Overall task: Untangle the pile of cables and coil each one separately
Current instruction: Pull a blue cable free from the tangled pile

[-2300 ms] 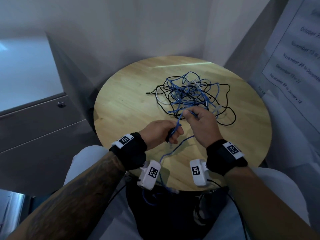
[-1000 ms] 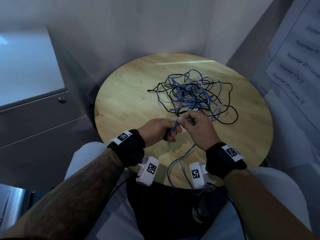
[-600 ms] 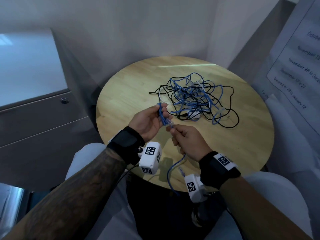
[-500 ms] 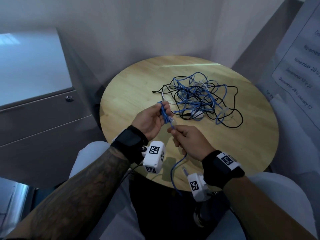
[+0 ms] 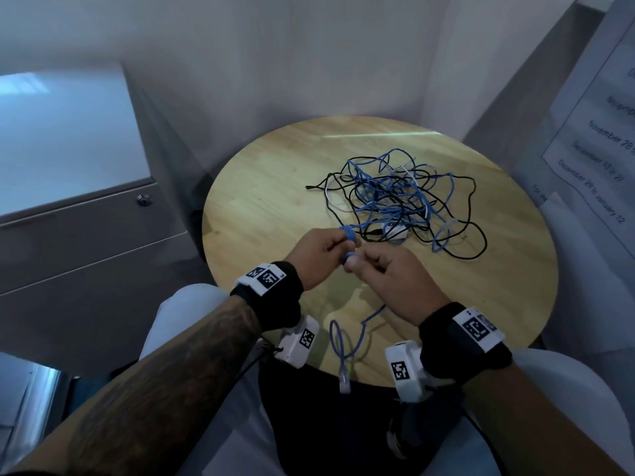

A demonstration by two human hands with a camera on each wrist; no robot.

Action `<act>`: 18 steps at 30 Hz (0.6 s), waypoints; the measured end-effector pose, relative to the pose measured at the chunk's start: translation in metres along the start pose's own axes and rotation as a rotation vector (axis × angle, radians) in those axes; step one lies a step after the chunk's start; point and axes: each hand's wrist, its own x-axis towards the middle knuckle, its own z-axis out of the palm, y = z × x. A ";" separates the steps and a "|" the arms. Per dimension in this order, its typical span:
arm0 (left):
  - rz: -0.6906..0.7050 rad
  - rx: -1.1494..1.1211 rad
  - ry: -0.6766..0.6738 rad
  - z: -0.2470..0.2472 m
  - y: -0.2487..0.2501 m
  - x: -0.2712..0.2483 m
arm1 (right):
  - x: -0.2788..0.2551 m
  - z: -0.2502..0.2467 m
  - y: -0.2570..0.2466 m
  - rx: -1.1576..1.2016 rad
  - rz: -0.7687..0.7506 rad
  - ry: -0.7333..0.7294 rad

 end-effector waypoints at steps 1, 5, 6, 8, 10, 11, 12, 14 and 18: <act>-0.024 -0.030 -0.047 0.000 0.002 -0.002 | 0.002 -0.005 -0.002 0.004 -0.022 0.036; -0.155 -0.315 -0.177 0.003 0.014 -0.008 | 0.012 -0.019 0.014 -0.122 -0.062 0.162; -0.181 -0.349 -0.201 0.004 0.015 -0.008 | 0.015 -0.020 0.022 -0.124 -0.054 0.187; -0.241 -0.441 -0.259 0.007 0.017 -0.010 | 0.019 -0.020 0.035 -0.082 -0.033 0.216; -0.278 -0.561 -0.307 0.008 0.021 -0.012 | 0.019 -0.019 0.043 -0.036 -0.027 0.231; -0.285 -0.627 -0.307 0.006 0.024 -0.013 | 0.019 -0.018 0.045 -0.033 -0.026 0.229; -0.293 -0.714 -0.288 0.004 0.025 -0.013 | 0.019 -0.017 0.047 -0.050 -0.024 0.223; -0.299 -0.946 -0.235 0.000 0.026 -0.013 | 0.018 -0.011 0.052 -0.107 -0.020 0.187; -0.255 -1.286 -0.079 -0.013 0.021 -0.003 | 0.011 0.010 0.054 -0.209 0.020 0.045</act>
